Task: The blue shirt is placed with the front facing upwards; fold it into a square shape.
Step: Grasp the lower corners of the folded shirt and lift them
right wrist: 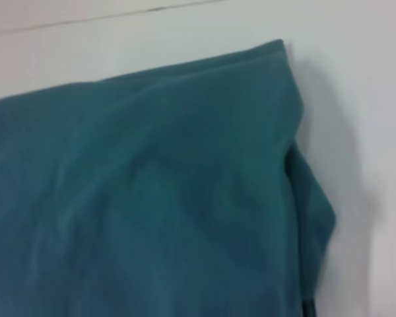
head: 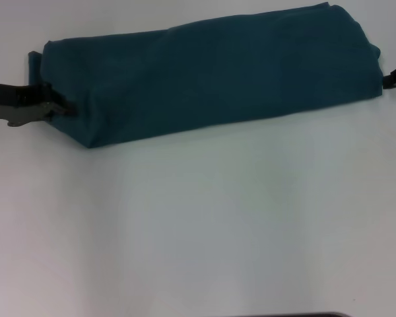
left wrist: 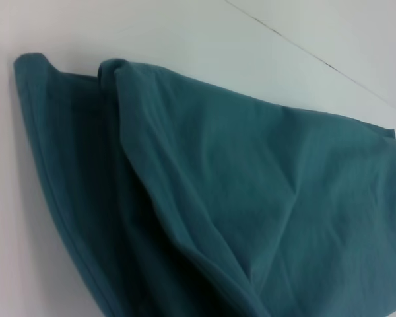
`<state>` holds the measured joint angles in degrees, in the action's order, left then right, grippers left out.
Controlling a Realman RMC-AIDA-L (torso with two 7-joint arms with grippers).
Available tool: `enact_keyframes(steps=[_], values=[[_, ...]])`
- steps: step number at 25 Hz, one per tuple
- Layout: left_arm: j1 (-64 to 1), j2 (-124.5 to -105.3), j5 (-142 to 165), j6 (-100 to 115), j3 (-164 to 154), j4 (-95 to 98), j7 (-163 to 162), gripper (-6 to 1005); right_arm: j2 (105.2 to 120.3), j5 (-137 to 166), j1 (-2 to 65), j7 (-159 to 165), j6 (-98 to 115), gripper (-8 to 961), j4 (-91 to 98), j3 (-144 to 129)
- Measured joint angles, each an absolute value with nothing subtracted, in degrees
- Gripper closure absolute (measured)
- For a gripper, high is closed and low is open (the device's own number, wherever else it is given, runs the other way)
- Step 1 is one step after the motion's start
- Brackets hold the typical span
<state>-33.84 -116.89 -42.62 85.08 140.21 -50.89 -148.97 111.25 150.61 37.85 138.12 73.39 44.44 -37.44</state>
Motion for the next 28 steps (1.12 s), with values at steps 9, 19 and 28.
enact_keyframes(steps=[9,19,28], values=[[-33.84,-116.98,-42.63,85.06,140.29,-50.89,-148.85,983,110.27,148.44,37.17,136.26,76.17,954,45.81,-34.16],[-33.99,-116.89,-42.63,85.18,140.35,-50.89,-148.89,983,111.29,149.62,37.23,134.42,71.46,616,43.13,-35.59],[-34.02,-117.07,-42.63,85.33,140.37,-50.88,-148.89,983,112.27,149.51,37.64,133.39,70.11,247,43.13,-35.71]])
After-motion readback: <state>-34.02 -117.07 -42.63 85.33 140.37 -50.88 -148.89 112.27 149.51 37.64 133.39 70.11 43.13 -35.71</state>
